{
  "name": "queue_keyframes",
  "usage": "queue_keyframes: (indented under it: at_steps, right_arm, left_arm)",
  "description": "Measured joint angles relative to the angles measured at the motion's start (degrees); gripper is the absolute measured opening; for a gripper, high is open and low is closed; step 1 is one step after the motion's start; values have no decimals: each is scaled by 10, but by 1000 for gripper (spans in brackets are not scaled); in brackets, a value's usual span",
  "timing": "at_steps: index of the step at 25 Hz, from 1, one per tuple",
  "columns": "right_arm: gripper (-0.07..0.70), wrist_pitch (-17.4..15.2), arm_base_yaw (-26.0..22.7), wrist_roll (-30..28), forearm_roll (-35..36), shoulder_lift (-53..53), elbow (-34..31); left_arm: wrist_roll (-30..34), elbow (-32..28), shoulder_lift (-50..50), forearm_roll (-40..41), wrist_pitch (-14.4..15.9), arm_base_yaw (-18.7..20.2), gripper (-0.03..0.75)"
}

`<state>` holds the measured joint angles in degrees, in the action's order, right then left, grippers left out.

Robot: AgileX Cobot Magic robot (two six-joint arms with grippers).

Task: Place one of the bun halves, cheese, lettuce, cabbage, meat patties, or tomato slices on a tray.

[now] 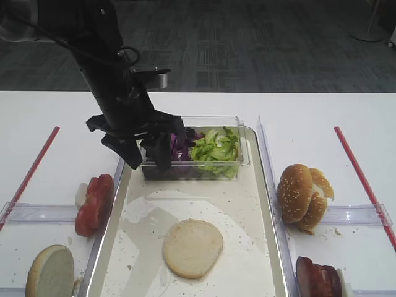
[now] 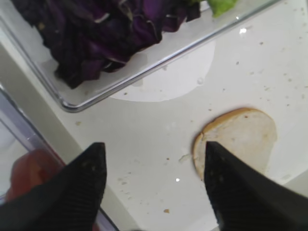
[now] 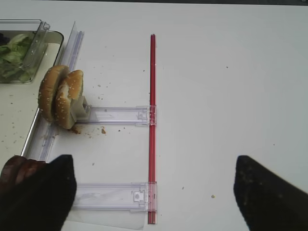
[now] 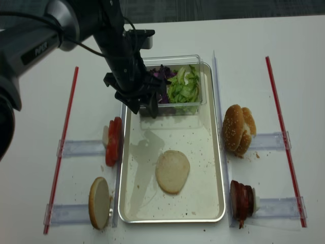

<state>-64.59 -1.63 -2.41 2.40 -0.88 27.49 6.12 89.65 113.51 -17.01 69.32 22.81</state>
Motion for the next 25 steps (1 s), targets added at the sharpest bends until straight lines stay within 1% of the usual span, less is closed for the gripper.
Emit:
queue_keyframes:
  at_steps: [4, 7, 14, 19, 25]
  right_arm:
    - [676, 0, 0, 0, 0, 0, 0]
    - [676, 0, 0, 0, 0, 0, 0]
    - [676, 0, 0, 0, 0, 0, 0]
    - [676, 0, 0, 0, 0, 0, 0]
    - [676, 0, 0, 0, 0, 0, 0]
  left_arm:
    - [-21, 1, 0, 34, 1, -1, 410]
    - [-30, 1, 1, 36, 1, -12, 410]
    - [-30, 1, 1, 48, 2, -73, 410]
    - [-30, 1, 1, 104, 2, -115, 410]
    - [-31, 1, 1, 123, 2, -154, 410]
